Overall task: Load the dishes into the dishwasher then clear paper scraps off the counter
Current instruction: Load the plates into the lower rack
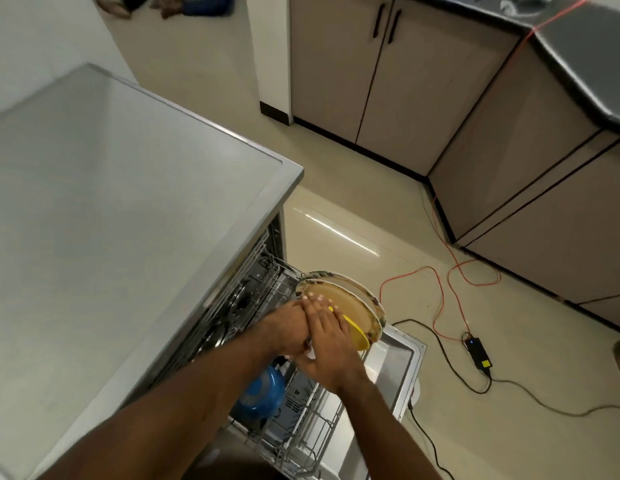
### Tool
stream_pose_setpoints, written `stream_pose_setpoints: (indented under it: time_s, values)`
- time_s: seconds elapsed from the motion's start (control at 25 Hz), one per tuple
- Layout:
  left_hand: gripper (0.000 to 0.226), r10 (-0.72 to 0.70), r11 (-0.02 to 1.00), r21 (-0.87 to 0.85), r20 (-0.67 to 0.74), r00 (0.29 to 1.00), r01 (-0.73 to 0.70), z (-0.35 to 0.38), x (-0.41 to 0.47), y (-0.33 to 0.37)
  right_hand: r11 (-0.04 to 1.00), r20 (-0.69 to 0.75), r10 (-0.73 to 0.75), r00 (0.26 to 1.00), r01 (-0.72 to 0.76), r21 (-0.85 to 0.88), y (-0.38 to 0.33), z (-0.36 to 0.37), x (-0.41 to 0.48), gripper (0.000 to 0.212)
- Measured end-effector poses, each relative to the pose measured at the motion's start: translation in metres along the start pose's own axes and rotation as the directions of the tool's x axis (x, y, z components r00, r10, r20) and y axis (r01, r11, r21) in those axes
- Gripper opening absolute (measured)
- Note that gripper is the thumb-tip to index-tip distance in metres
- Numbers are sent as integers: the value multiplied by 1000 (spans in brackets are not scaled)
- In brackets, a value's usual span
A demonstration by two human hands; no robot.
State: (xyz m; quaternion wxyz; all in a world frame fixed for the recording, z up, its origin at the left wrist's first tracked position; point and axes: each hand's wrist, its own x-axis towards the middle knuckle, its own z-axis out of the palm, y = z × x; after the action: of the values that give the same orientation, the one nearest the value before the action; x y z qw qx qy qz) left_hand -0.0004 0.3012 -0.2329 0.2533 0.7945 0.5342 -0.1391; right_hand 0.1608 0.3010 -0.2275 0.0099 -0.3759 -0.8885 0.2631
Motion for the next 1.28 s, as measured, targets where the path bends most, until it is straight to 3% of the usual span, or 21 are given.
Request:
stream_pose_setpoints:
  time_s: [0.12, 0.32, 0.48, 0.64, 0.76, 0.92, 1.04, 1.12, 1.2, 1.28]
  values:
    - [107, 50, 995, 94, -44, 998, -45, -36, -35, 12, 998, -39, -47, 998, 46, -31, -23, -29, -10, 105]
    - [105, 22, 990, 140, -176, 984, 3, -84, -100, 14, 977, -120, -202, 972, 191, -96, -77, -87, -20, 103]
    - [110, -92, 979, 158, -206, 974, 126, -111, -169, 7, 937, -97, -343, 934, 333, -107, -133, -120, -14, 107]
    - [103, -243, 965, 14, -320, 916, 261, -114, -261, -8, 834, -50, -545, 837, 536, -130, -207, -126, 3, 105]
    - [102, -418, 908, -114, -316, 852, 403, -93, -339, -27, 746, -1, -663, 749, 660, -89, -273, -110, 17, 98]
    - [88, -648, 756, -354, -277, 710, 551, -58, -450, -28, 631, 94, -772, 628, 775, 5, -369, -71, 20, 90]
    - [72, -807, 557, -492, -133, 575, 669, -12, -539, -18, 533, 212, -838, 503, 838, 117, -454, -35, -1, 89]
    - [77, -886, 406, -586, -65, 459, 701, 26, -592, -3, 492, 282, -854, 437, 854, 168, -503, -7, -19, 87]
    - [68, -946, 257, -635, -10, 325, 729, 62, -644, 17, 463, 380, -839, 390, 878, 122, -544, 26, -38, 83]
    - [49, -978, 117, -626, 63, 199, 771, 93, -689, 35, 461, 455, -783, 424, 887, -33, -574, 54, -50, 83]
